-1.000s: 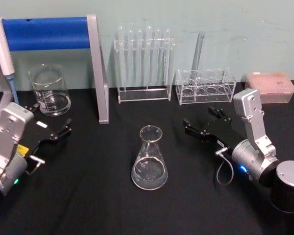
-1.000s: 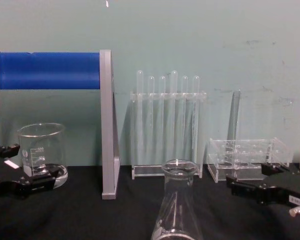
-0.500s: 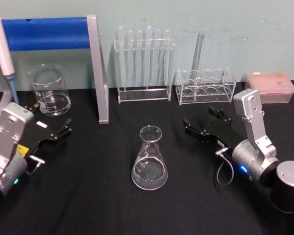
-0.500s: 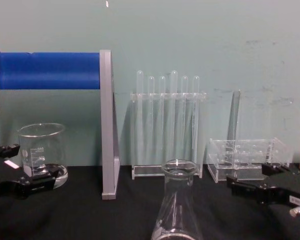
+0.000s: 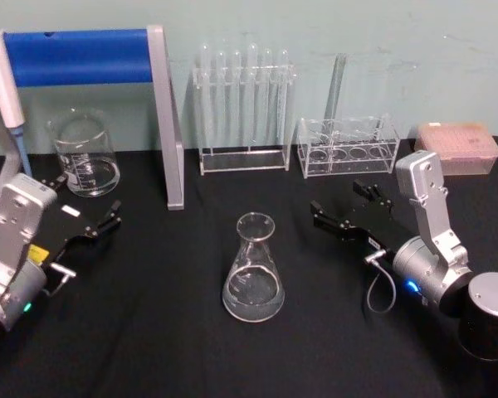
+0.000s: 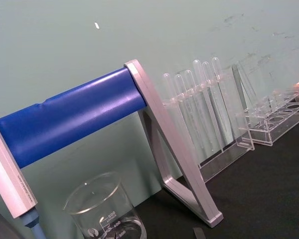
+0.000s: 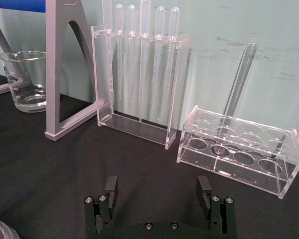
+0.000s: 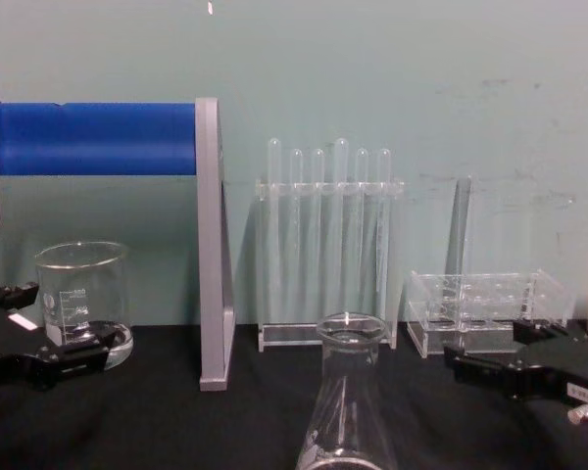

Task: Grasp the erlenmeyer flask with one hand, shake it three times, then place it back.

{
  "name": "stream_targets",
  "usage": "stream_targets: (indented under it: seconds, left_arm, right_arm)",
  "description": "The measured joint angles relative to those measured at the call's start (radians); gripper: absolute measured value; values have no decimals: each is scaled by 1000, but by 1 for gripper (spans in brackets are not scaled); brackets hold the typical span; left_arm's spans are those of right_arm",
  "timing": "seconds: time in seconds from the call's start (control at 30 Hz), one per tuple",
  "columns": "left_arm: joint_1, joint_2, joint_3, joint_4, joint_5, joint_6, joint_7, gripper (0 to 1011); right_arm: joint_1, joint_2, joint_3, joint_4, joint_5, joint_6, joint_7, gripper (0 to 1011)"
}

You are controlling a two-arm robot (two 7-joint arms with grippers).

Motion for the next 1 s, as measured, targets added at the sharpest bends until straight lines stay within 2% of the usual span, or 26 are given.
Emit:
stream_targets:
  seconds: [1.0]
  left_arm:
    - [0, 0, 0, 0, 0, 0, 0, 1001]
  right_arm:
    - [0, 0, 0, 0, 0, 0, 0, 1003]
